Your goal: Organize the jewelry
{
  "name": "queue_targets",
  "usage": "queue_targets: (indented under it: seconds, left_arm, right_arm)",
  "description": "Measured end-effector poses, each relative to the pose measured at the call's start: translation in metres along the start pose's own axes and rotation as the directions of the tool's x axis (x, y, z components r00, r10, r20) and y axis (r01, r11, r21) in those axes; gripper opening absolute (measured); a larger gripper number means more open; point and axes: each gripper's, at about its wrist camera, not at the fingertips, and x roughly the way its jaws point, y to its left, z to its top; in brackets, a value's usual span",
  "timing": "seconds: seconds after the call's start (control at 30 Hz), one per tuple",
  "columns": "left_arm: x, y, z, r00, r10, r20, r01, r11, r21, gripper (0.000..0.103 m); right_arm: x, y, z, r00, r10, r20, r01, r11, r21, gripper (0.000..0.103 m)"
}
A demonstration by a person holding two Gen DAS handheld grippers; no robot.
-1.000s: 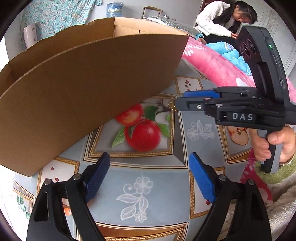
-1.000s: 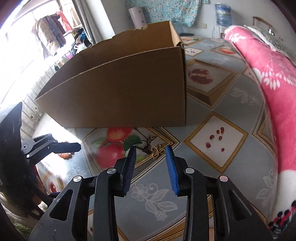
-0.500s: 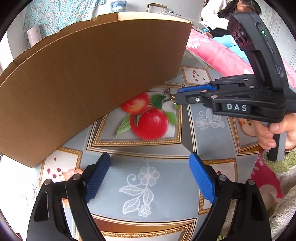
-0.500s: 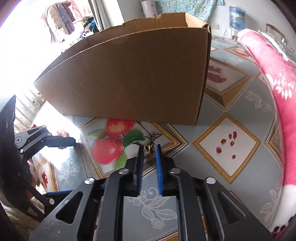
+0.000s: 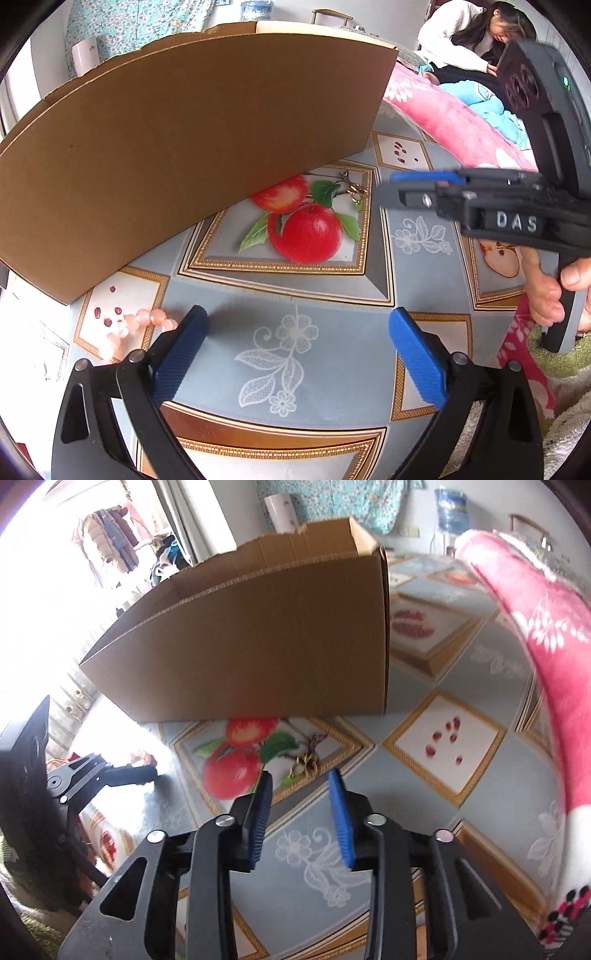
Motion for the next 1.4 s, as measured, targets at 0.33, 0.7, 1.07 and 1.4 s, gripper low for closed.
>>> queue_targets:
  seconds: [0.33,0.7,1.07,1.4]
  left_arm:
    - [0.005,-0.014,-0.004,0.995,0.104,0.01,-0.104,0.993,0.055,0.098]
    - [0.007,-0.016,-0.003,0.994,0.107,-0.003,-0.107,0.993,0.055,0.098]
    - [0.009,-0.016,-0.003,0.994,0.109,0.002,-0.109,0.993,0.054,0.098]
    - [0.008,-0.016,-0.004,0.994,0.108,0.003,-0.108,0.993,0.054,0.098]
  right_arm:
    - [0.022,0.013,0.009,0.993,-0.116,-0.002,0.115,0.99,-0.076,0.024]
    - [0.018,0.013,-0.008,0.992,-0.125,0.01,0.125,0.991,-0.037,0.002]
    - [-0.017,0.003,-0.056,0.997,-0.08,-0.005,0.08,0.997,-0.011,0.002]
    - [-0.044,0.0,-0.082,0.998,-0.051,0.038,0.05,0.998,0.032,0.008]
